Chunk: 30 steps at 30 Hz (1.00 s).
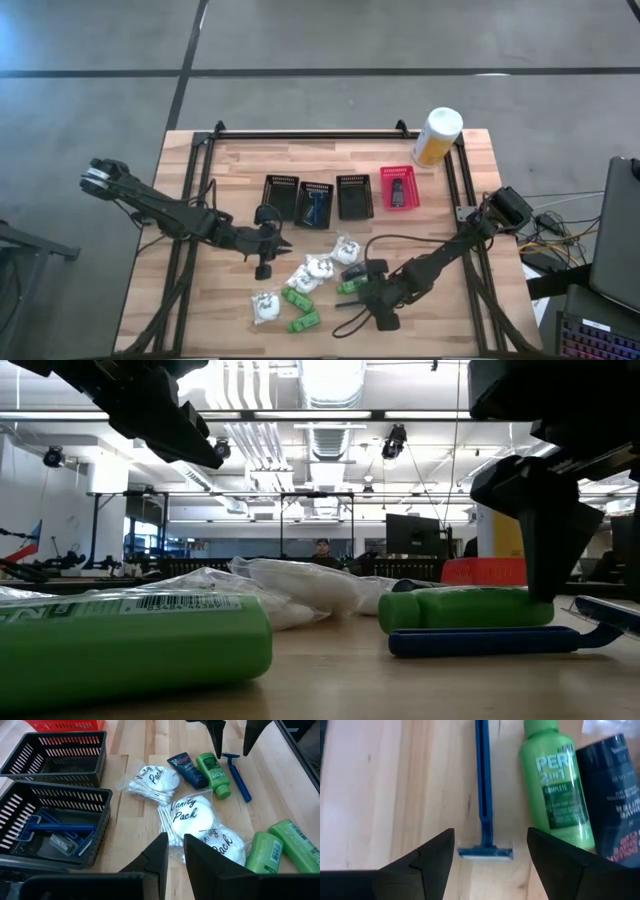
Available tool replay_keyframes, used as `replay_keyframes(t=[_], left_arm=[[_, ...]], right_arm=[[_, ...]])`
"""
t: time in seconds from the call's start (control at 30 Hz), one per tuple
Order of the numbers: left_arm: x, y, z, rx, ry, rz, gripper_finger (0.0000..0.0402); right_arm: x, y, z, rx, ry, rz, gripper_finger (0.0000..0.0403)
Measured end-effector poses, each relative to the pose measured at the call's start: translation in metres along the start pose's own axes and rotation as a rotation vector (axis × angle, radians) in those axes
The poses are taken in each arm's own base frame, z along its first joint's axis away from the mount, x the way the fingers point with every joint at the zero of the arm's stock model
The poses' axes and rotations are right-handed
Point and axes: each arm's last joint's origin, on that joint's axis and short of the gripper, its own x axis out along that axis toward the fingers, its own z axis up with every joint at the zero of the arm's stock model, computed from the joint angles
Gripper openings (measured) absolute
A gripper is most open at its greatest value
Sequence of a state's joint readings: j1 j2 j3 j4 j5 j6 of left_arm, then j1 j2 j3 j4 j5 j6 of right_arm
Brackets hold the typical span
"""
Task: Pick & Place Travel size toiletries
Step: Put the blue razor into the middle black bin
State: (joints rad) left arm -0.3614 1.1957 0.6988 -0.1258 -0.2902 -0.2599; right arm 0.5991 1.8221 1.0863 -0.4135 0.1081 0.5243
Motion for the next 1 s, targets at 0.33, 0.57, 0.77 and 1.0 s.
replay_keyframes(t=[0.33, 0.57, 0.77, 1.0], left_arm=[[0.0, 0.0, 0.0, -0.068, -0.001, -0.001, 0.0067], [0.0, 0.0, 0.0, -0.081, -0.001, 0.0, 0.0067], [0.0, 0.0, -0.001, -0.077, 0.005, 0.002, 0.0067], [0.0, 0.0, 0.0, -0.077, 0.004, 0.001, 0.0067]], right_arm=[[-0.003, 0.004, 0.007, -0.063, -0.045, 0.023, 0.0247], [0.01, 0.003, 0.004, -0.019, -0.021, 0.016, 0.0231], [0.017, 0.007, 0.008, -0.024, -0.017, 0.014, 0.0224], [0.016, 0.006, 0.011, -0.073, -0.038, -0.012, 0.0223]])
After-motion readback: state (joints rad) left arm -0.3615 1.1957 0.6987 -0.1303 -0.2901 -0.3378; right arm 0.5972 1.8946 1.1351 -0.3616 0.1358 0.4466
